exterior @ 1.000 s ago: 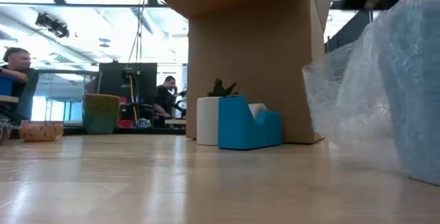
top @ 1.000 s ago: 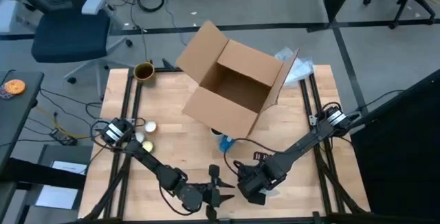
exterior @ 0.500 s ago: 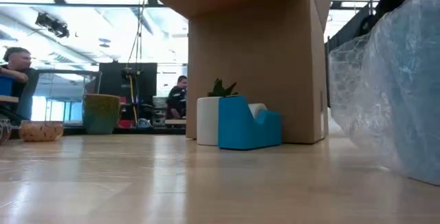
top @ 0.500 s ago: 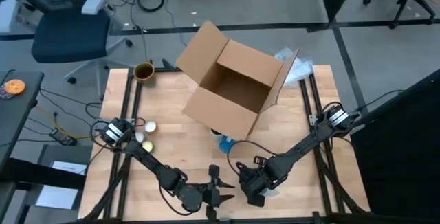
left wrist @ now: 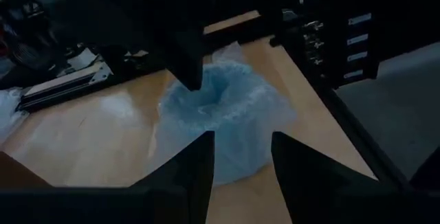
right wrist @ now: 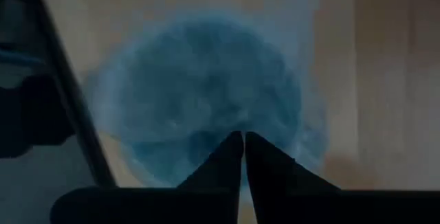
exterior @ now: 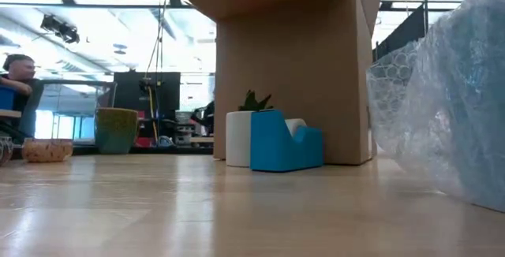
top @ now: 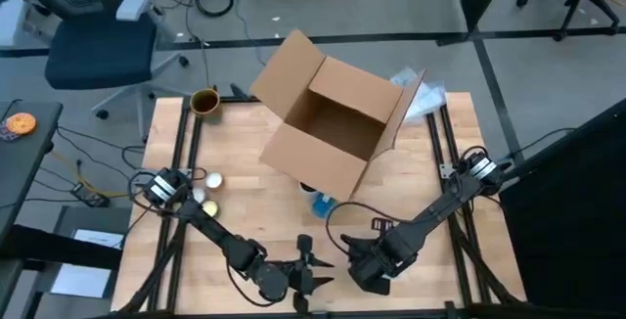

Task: Wrap mug
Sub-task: Wrap the blue mug with the bubble wrap on the table

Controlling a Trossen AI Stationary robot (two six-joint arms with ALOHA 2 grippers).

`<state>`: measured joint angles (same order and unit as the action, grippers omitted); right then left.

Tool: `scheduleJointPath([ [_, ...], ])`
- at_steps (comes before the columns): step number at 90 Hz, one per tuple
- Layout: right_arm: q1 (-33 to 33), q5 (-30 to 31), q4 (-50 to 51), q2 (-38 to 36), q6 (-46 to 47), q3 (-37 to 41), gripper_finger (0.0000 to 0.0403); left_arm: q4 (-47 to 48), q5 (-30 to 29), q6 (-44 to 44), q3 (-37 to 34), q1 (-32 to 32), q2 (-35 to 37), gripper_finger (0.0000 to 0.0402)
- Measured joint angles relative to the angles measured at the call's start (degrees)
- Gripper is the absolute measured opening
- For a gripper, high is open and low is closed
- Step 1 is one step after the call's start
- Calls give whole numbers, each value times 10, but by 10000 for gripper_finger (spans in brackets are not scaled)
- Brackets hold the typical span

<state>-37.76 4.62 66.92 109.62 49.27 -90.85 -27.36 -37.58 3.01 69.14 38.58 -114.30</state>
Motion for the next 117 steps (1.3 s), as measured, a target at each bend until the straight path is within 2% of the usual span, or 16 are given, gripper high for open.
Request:
scheduleJointPath([
  [17,0,7,-59,-2,15,69,0,-18,12,-51,0,-20,-27,131],
  [28,1,6,-79,-2,12,76,0,-50,33,-66,0,-29,-46,131],
  [50,0,9,-23,1,0,5,0,-61,52,-66,0,-33,-60,131],
  [72,-9,113,-13,0,-14,-38,0,-61,53,-67,0,-33,-61,131],
  [86,-9,119,-24,0,-13,-13,0,-61,53,-66,0,-33,-61,131],
  [117,-9,102,-139,-4,-14,67,0,-58,53,-66,0,-33,-61,131],
])
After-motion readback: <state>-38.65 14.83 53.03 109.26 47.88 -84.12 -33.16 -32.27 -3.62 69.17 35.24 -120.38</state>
